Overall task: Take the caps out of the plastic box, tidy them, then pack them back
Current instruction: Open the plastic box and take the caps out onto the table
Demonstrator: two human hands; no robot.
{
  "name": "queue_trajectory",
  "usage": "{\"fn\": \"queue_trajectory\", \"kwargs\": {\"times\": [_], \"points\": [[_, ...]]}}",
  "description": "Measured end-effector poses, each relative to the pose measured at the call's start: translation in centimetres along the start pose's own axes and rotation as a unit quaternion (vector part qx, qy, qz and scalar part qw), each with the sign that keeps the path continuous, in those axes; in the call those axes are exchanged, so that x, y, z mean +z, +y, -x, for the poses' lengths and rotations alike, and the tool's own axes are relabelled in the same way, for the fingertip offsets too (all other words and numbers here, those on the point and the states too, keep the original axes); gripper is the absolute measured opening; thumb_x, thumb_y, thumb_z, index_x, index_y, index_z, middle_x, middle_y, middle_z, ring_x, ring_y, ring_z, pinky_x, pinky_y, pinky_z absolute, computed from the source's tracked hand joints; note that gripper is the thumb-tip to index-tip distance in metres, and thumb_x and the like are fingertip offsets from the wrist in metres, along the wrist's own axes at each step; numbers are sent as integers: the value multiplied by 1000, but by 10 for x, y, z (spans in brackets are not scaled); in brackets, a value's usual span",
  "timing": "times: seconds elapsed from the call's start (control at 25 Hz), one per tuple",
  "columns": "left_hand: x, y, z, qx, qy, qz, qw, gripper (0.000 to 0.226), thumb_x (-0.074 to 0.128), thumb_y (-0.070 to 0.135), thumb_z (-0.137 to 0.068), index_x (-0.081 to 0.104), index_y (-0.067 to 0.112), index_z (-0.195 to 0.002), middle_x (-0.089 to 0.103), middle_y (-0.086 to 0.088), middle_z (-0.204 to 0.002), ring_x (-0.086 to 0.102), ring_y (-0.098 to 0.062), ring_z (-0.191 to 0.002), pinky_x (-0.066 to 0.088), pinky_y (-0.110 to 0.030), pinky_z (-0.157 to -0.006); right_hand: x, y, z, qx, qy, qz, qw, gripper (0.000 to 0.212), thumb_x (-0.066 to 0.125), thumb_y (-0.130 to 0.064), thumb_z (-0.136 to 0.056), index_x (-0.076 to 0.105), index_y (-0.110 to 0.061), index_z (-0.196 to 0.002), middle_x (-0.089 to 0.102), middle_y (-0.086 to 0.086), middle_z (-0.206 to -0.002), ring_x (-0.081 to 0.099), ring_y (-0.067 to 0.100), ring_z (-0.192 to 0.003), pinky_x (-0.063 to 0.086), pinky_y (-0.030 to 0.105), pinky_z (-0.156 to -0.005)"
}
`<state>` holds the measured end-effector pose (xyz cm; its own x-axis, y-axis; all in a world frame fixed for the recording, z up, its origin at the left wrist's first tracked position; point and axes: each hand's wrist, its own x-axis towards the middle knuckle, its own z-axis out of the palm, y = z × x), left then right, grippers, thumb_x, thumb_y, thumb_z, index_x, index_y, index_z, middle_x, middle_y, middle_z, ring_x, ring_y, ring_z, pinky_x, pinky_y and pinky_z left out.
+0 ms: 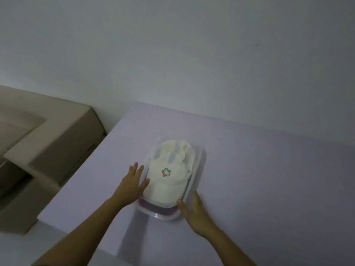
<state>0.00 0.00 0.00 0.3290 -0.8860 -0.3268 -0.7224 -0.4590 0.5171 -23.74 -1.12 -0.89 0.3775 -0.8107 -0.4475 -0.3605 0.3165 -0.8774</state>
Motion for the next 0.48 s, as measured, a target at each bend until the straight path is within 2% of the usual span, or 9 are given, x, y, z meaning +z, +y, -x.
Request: {"fn": "queue_trajectory", "kwargs": {"times": [0.04,0.08,0.12,0.2,0.24,0.4,0.48], "points": [[0,-8,3,-53,-5,47,997,70,37,47,-95,9,14,-150,3,-8,-160,6,-28,-147,15,-47,-118,10,-1,-2,-2,-14,-20,1000,73,48,-41,-92,11,-9,-145,27,-8,-136,25,10,-133,17,9,-96],[-3,-15,5,-90,-15,91,992,72,42,47,-94,10,14,-150,10,-10,-159,15,-31,-145,22,-49,-116,17,4,-9,3,7,-34,999,68,53,-35,-91,16,-12,-143,30,-10,-129,32,7,-124,21,8,-92],[-1,-21,9,-131,-41,170,976,73,46,47,-92,13,15,-149,18,-11,-157,27,-34,-140,31,-50,-111,25,3,-9,-5,16,-21,1000,65,59,-33,-89,22,-17,-140,35,-11,-131,37,6,-118,25,10,-92],[0,-26,16,-140,-80,294,942,76,54,51,-87,22,16,-146,33,-12,-149,48,-32,-121,51,-48,-94,38,9,-14,-1,57,-28,998,62,67,-30,-83,31,-19,-133,48,1,-134,48,13,-115,36,19,-91],[2,-24,18,-138,-86,322,933,79,56,53,-82,25,16,-144,38,-11,-144,52,-29,-113,55,-45,-86,39,9,-14,1,70,-25,997,63,69,-28,-82,33,-17,-133,51,5,-134,51,16,-113,38,21,-89],[18,2,22,-91,-84,328,936,86,60,62,-71,33,17,-138,47,-7,-129,57,-26,-106,60,-40,-76,7,13,-6,23,95,-86,992,70,68,-16,-83,28,-10,-140,44,-2,-126,42,11,-110,34,21,-92],[38,26,31,-71,-101,331,935,72,60,54,-81,33,17,-137,47,-6,-128,59,-24,-103,60,-39,-75,-22,24,5,30,133,-112,984,85,75,-28,-74,27,-11,-143,42,-2,-136,43,16,-122,34,31,-105]]}}
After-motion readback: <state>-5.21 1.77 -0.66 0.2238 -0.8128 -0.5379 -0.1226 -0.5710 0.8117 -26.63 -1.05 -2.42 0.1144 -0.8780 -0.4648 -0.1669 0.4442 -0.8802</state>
